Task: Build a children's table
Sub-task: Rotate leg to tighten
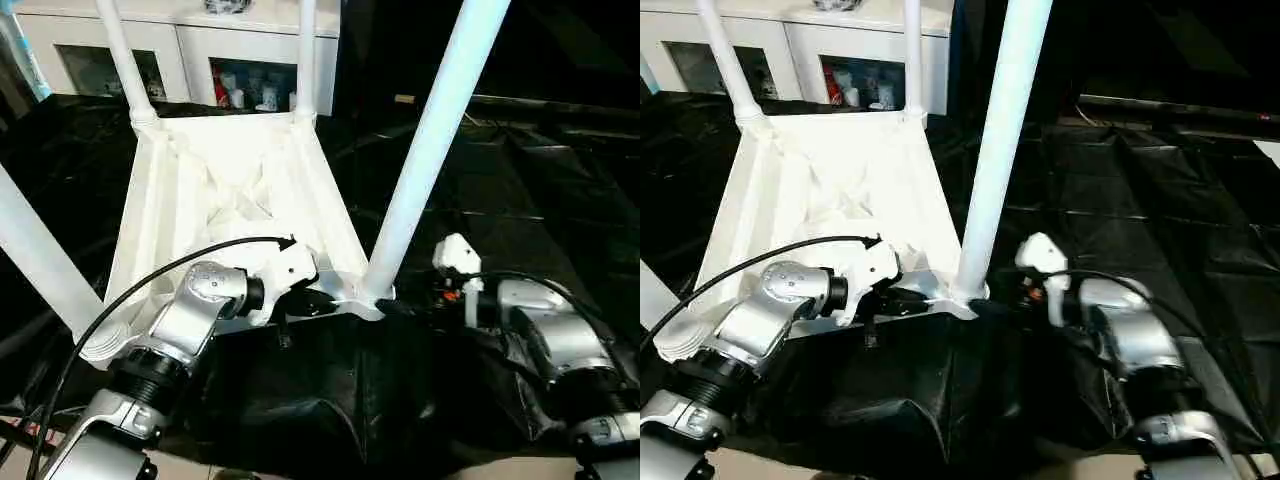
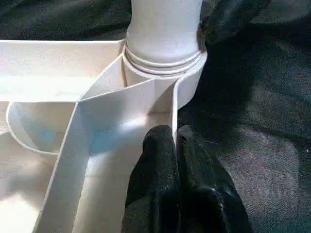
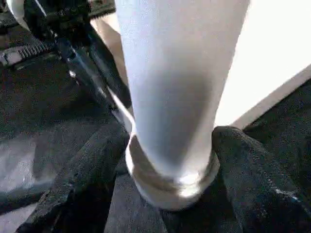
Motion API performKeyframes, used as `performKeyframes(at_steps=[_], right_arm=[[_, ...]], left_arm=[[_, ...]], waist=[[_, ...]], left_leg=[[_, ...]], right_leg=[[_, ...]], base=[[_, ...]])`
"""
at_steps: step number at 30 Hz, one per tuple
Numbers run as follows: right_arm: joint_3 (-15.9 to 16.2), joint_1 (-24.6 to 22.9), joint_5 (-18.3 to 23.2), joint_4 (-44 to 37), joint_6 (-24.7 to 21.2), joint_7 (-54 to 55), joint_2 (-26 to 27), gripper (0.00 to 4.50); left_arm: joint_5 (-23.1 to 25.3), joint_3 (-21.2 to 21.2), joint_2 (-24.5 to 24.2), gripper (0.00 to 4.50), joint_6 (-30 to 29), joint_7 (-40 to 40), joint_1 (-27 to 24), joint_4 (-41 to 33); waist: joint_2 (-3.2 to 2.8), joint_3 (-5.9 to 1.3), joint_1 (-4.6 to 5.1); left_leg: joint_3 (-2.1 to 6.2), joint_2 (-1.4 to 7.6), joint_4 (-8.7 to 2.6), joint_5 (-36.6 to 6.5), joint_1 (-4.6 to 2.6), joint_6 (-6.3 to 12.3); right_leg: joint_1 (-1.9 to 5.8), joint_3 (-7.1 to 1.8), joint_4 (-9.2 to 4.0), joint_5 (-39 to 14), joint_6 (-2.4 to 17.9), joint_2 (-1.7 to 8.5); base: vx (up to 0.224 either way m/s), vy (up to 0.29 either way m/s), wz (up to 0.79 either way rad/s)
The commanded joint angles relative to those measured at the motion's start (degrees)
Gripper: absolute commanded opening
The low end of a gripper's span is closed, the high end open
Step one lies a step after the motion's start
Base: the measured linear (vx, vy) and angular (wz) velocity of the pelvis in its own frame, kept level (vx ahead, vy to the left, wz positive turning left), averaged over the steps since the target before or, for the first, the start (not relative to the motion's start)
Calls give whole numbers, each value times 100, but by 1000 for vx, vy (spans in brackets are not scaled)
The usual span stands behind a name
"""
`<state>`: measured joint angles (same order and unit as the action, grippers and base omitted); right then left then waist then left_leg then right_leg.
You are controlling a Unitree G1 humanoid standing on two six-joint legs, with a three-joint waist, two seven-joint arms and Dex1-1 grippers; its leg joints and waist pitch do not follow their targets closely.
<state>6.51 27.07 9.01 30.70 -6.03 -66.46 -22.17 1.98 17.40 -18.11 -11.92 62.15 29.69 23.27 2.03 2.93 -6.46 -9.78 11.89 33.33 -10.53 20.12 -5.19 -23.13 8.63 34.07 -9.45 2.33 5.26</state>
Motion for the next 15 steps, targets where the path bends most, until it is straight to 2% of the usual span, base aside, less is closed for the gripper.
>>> performKeyframes(at_steps=[1, 4, 5, 6, 7, 10, 15], right_arm=[[38, 100, -10, 110, 22, 64, 43, 302], [34, 147, -20, 168, 8, 80, 89, 302], [38, 155, -19, 174, 8, 74, 93, 290], [49, 163, -7, 189, 2, 43, 95, 268], [56, 166, -6, 196, 8, 29, 95, 268], [66, 170, -1, 216, 12, 3, 97, 245], [81, 177, 18, 223, -12, -14, 132, 213]], left_arm=[[-156, 22, 44, 0, 136, 42, 18, -289], [-157, 24, 28, 0, 129, 38, 11, -304], [-158, 22, 22, 0, 123, 38, 6, -313], [-155, 23, 19, 0, 123, 35, -5, -318], [-154, 23, 17, 0, 123, 33, -10, -321], [-156, 18, 13, 0, 111, 18, -37, -346], [-171, 26, -28, 0, 89, 31, -119, -427]], waist=[[47, -390, -3], [42, -397, -7], [42, -398, -5], [130, -397, 2], [82, -391, -12], [111, -385, -12], [94, -386, -8]], left_leg=[[20, 174, -324, -829, 20, 459], [21, 178, -323, -804, 18, 439], [22, 182, -324, -789, 18, 439], [15, 181, -321, -786, 26, 453], [23, 178, -326, -781, 23, 448], [16, 179, -325, -775, 19, 438], [20, 183, -325, -775, 18, 425]], right_leg=[[365, -386, -445, -1824, 655, 403], [370, -392, -433, -1753, 679, 407], [372, -395, -422, -1682, 694, 402], [379, -394, -420, -1676, 682, 402], [374, -394, -416, -1752, 674, 413], [366, -398, -424, -1803, 641, 412], [367, -403, -411, -1725, 672, 412]], base=[[0, 0, 0], [0, 0, 0], [0, 0, 0], [0, 0, 0], [0, 0, 0], [0, 0, 0], [0, 0, 0]])
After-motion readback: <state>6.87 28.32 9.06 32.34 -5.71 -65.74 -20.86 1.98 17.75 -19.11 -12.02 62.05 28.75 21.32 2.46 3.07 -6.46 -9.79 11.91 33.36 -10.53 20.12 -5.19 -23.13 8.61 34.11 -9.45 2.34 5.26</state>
